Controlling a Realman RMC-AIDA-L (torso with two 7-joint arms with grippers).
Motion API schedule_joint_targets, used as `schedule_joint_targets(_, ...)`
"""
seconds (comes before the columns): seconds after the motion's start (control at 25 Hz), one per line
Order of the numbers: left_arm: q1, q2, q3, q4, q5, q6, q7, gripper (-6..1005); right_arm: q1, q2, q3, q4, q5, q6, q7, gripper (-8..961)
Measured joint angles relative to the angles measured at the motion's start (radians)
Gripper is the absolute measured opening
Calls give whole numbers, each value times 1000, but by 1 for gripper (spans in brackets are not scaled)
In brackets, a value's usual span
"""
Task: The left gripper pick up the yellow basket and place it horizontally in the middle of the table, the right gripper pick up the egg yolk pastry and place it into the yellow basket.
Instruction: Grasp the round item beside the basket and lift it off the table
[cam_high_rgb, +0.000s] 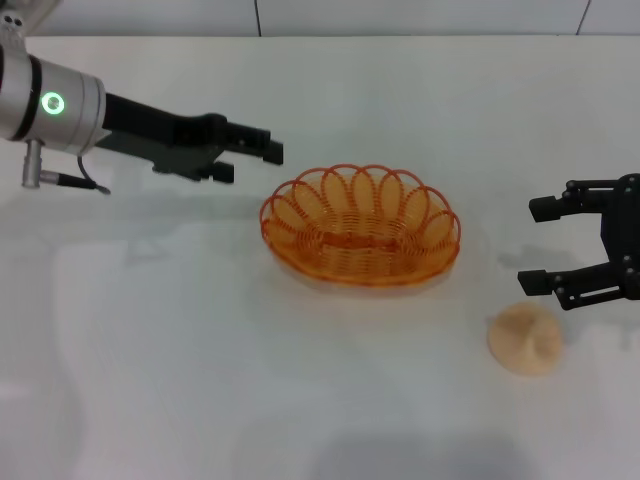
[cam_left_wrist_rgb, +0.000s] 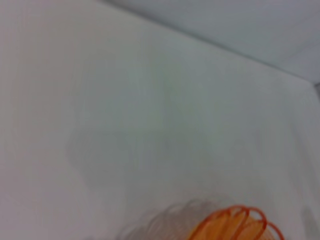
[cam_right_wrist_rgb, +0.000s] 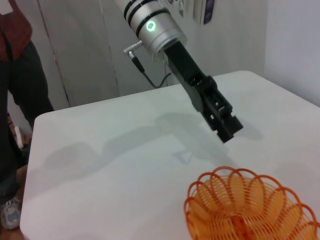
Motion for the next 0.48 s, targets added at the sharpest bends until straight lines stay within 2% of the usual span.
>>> schedule_joint_targets(0.08, 3, 1, 0, 13, -25, -3, 54, 822, 0, 0, 0, 1, -3, 2, 3, 854)
schedule_joint_targets(0.32, 17, -2, -1, 62, -55, -14, 251, 888, 1, -2, 0, 4, -17, 20, 38, 854)
schedule_joint_targets(0.48, 17, 0, -2, 63, -69, -13, 381, 887, 4, -1, 0, 1, -77, 39, 90, 854)
